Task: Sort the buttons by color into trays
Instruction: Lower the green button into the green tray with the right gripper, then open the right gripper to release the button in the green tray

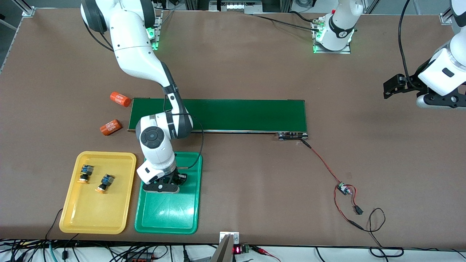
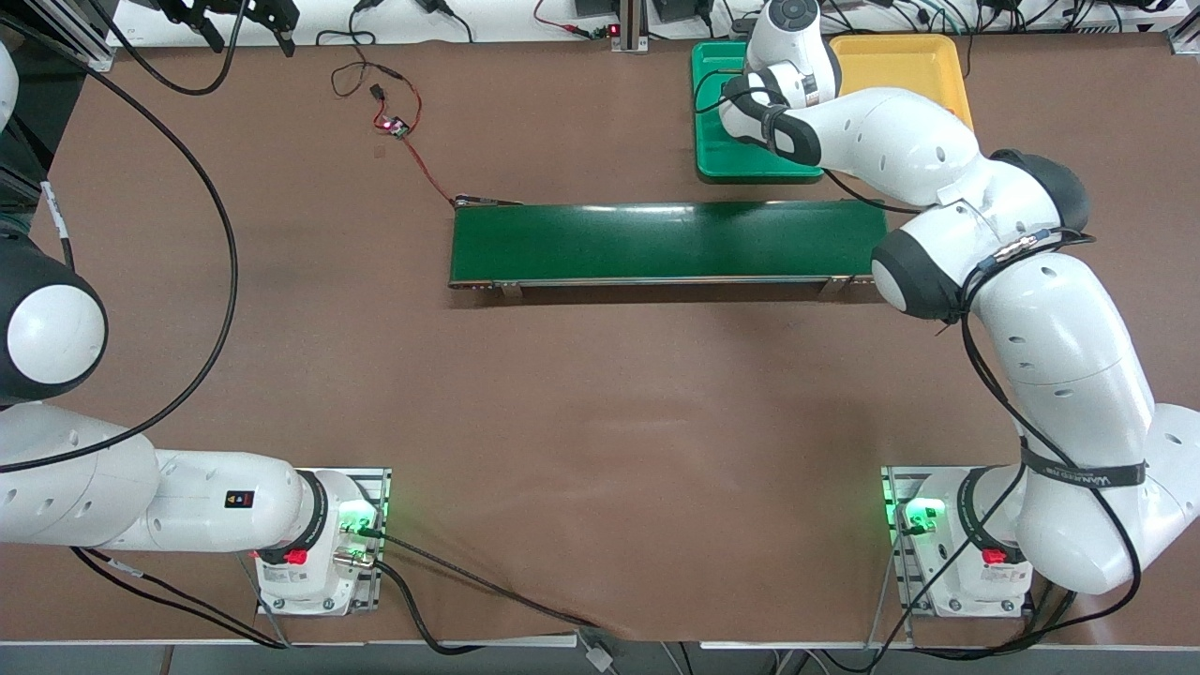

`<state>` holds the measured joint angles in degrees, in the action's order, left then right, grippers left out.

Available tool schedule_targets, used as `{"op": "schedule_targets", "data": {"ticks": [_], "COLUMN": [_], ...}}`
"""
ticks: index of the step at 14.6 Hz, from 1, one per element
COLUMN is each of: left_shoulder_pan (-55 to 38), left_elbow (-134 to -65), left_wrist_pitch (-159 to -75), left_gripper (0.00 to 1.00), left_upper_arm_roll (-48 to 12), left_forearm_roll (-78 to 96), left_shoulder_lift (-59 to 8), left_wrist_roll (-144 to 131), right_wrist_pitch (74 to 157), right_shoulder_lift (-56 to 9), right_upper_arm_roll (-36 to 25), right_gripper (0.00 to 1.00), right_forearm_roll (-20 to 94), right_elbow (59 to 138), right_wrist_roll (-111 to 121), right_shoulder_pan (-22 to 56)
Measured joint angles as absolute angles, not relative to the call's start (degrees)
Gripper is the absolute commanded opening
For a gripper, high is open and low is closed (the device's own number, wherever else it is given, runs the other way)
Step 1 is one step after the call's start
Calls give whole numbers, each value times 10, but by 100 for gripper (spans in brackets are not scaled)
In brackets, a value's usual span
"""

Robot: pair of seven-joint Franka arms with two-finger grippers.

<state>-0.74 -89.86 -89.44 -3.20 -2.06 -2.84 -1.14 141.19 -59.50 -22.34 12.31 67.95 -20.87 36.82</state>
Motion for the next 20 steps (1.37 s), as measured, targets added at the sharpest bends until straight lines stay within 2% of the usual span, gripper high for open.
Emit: {"op": "schedule_targets", "data": {"ticks": [4, 7, 15, 20], "left_shoulder_pan": [-8, -8, -8, -8], "left_elbow": [-898, -898, -897, -897], "left_wrist_pitch": [-894, -894, -894, -894], "left_gripper": [100, 100, 100, 100], "left_upper_arm_roll": [-36, -39, -39, -39], "left_forearm_roll": [-21, -21, -21, -21], "left_shoulder_lift": [-28, -28, -28, -28], "left_wrist_roll": [-11, -11, -11, -11], "right_wrist_pitch": [1409, 1372, 1163, 1094], "right_shoulder_lift": [-595, -588, -469, -442], "right_upper_arm_roll": [-221, -222, -285, -318], "right_gripper": [100, 100, 100, 100], "right_forearm_roll": [140, 147, 147, 147], "right_elbow": [676, 664, 650, 651], "right_wrist_roll": [-209, -209, -177, -105], "right_shoulder_pan": [367, 361, 354, 353]}}
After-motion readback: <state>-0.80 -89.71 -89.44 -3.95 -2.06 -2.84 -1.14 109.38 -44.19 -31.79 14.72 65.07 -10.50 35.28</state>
